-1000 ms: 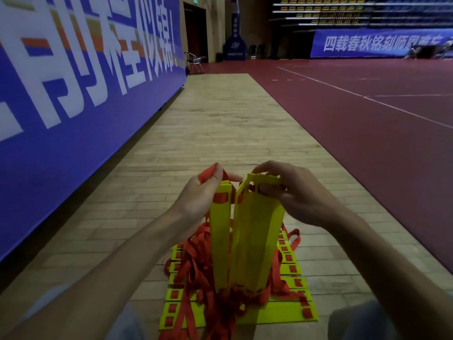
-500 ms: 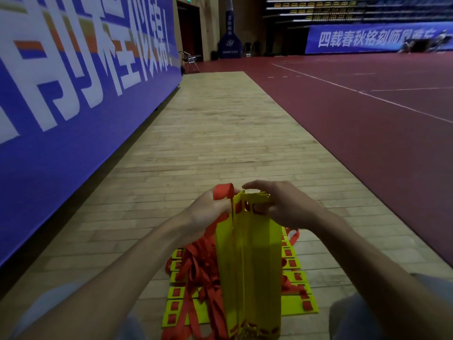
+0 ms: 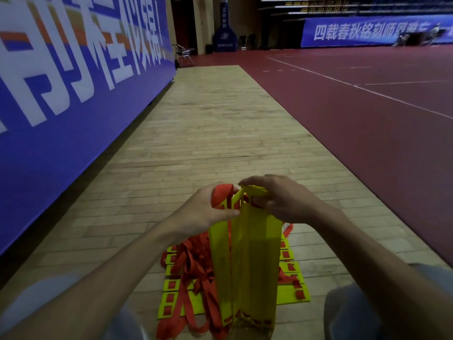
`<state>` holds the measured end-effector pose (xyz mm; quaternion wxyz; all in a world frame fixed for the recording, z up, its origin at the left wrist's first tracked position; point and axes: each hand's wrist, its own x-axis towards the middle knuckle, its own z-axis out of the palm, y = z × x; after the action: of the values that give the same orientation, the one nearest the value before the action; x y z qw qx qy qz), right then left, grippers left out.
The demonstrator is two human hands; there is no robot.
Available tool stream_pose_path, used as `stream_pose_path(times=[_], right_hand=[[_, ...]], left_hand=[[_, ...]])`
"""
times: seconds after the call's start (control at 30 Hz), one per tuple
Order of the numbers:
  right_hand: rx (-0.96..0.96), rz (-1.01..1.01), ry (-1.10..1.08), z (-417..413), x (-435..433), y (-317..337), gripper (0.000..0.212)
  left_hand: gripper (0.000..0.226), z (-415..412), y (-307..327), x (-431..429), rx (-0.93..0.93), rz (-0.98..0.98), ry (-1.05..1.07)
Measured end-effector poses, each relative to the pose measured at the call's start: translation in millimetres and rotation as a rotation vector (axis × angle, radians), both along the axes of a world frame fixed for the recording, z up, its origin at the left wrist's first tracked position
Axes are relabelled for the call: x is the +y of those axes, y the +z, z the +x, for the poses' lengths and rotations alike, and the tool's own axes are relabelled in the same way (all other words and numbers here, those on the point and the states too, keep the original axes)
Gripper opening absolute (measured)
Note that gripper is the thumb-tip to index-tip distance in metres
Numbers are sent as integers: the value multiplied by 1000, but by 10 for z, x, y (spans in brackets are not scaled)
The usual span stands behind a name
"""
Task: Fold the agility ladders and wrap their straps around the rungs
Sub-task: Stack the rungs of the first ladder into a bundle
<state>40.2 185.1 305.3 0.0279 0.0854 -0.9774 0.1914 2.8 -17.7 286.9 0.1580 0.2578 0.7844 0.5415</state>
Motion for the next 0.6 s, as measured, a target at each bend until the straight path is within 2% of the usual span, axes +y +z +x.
stream_pose_path(times=[0.13, 0.23, 0.4, 0.6], right_hand=[[-18, 8, 36, 15, 15, 17, 45], [-42, 10, 75, 32, 17, 22, 44], [-52, -37, 146, 60, -13, 19, 41], [28, -75, 74, 44, 52, -10, 37]], left_hand=[[22, -122, -100, 40, 159, -52, 221], [26, -189, -143, 46, 168, -68, 284], [31, -140, -118, 76, 148, -11, 189], [34, -77, -56, 72, 70, 25, 116]])
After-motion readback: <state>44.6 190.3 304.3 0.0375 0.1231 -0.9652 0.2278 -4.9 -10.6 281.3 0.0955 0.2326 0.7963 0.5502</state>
